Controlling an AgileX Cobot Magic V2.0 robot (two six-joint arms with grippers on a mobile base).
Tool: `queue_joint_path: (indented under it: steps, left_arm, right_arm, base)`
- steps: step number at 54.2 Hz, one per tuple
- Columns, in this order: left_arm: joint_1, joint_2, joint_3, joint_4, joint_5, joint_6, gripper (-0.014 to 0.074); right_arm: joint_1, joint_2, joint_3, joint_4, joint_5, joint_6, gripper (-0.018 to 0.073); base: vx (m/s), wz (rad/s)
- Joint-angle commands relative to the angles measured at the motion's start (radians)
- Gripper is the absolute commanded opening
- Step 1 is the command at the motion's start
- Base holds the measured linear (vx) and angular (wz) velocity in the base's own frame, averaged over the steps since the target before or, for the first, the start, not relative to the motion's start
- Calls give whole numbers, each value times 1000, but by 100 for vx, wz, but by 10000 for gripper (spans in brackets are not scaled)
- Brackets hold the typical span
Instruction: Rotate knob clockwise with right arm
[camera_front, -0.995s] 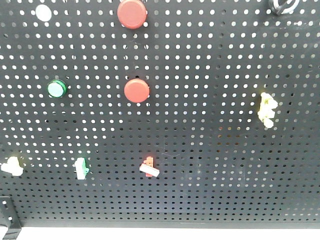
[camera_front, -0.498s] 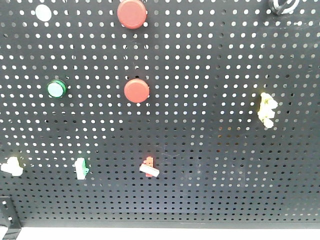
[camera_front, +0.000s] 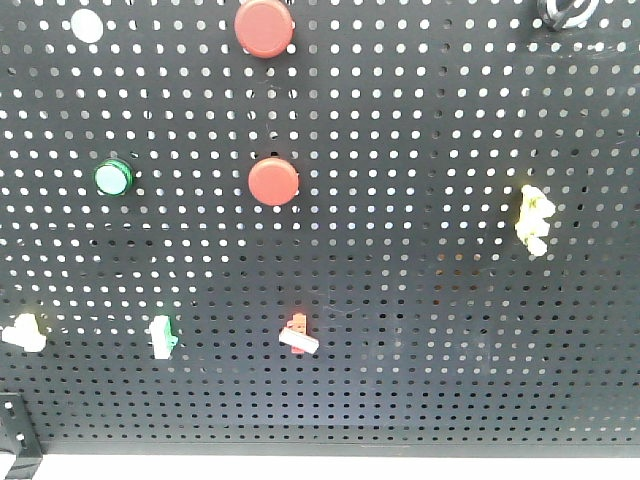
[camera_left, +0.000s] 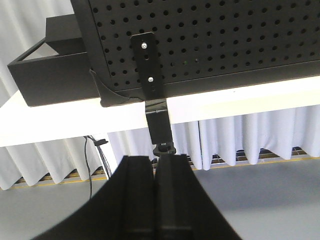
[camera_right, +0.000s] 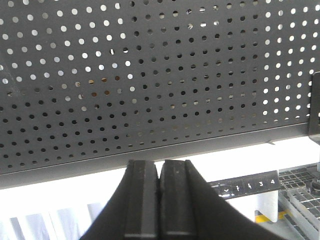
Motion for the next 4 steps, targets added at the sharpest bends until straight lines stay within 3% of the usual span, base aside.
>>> queue_joint_path:
  steps: [1, 4]
  left_arm:
    - [-3, -16, 27, -7, -78, -1, -7]
    - [-3, -16, 27, -7, -78, -1, -7]
  right_arm:
    - [-5, -7, 14, 0, -79, -9, -6]
    - [-5, -7, 14, 0, -79, -9, -6]
  base:
    - [0, 0]
    - [0, 0]
